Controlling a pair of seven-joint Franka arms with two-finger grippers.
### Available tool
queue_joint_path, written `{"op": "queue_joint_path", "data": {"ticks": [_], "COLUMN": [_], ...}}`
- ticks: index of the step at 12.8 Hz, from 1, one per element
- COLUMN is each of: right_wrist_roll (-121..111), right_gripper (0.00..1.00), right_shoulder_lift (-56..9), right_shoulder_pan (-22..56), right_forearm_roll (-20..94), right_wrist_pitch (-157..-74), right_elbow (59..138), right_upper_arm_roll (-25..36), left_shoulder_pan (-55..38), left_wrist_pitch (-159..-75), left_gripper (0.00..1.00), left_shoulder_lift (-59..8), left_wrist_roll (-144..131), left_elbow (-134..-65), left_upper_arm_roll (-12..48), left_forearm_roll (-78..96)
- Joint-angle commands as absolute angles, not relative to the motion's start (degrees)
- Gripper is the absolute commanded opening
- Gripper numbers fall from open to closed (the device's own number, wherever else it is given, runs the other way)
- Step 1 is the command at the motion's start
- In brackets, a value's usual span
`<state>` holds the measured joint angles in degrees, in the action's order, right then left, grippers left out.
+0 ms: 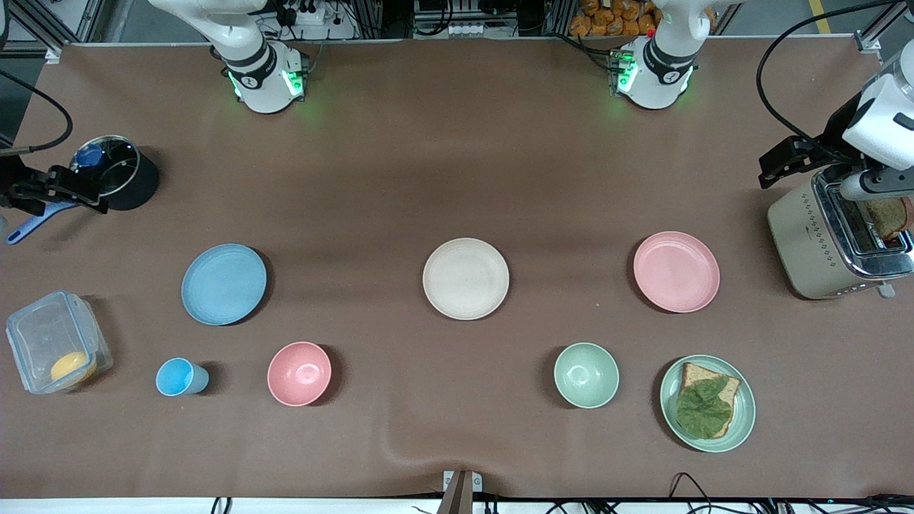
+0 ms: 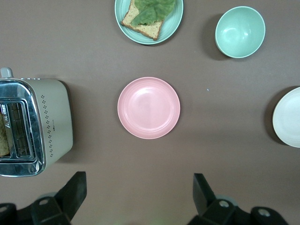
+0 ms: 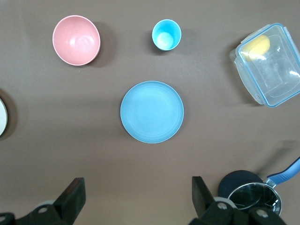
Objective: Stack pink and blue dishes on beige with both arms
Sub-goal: 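Reach the blue plate with the right gripper while the left gripper reaches pink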
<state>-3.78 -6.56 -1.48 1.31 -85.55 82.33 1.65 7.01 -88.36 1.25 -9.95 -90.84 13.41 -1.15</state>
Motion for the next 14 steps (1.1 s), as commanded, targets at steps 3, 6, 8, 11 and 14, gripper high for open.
{"op": "queue_joint_path", "data": {"ticks": [3,6,8,11,14], "right_wrist_roll": [-4.0,-4.0,-4.0,-3.6,-3.6], "right_gripper": [1.00,1.00,1.00,1.00,1.00], "right_shoulder_lift": [-1.7,-2.3,-4.3,-11.0,-23.4], "right_shoulder_pan": [-1.7,-1.8,-2.0,-1.8,-2.5], "right_forearm_roll": [2.0,2.0,2.1,1.8,0.5], "right_wrist_pitch": [-90.3,-89.6,-89.6,-90.2,-91.8], "right_elbow": [89.6,88.9,88.2,87.5,84.7], "right_upper_arm_roll": [1.6,1.6,1.6,1.6,1.8], "left_shoulder_pan": [7.3,7.6,8.5,11.6,14.3], "left_wrist_pitch": [-86.8,-86.7,-87.9,-102.2,-118.0], "left_gripper": [1.00,1.00,1.00,1.00,1.00], "left_shoulder_lift": [2.0,0.0,-2.4,-3.6,-5.2], "left_wrist_roll": [-8.5,-8.2,-8.1,-8.1,-8.1], "left_elbow": [-90.7,-91.7,-94.6,-106.4,-117.9], "left_upper_arm_roll": [12.8,12.8,12.8,12.8,12.8], "left_forearm_roll": [-0.9,-1.3,-2.5,-2.5,-2.5]}}
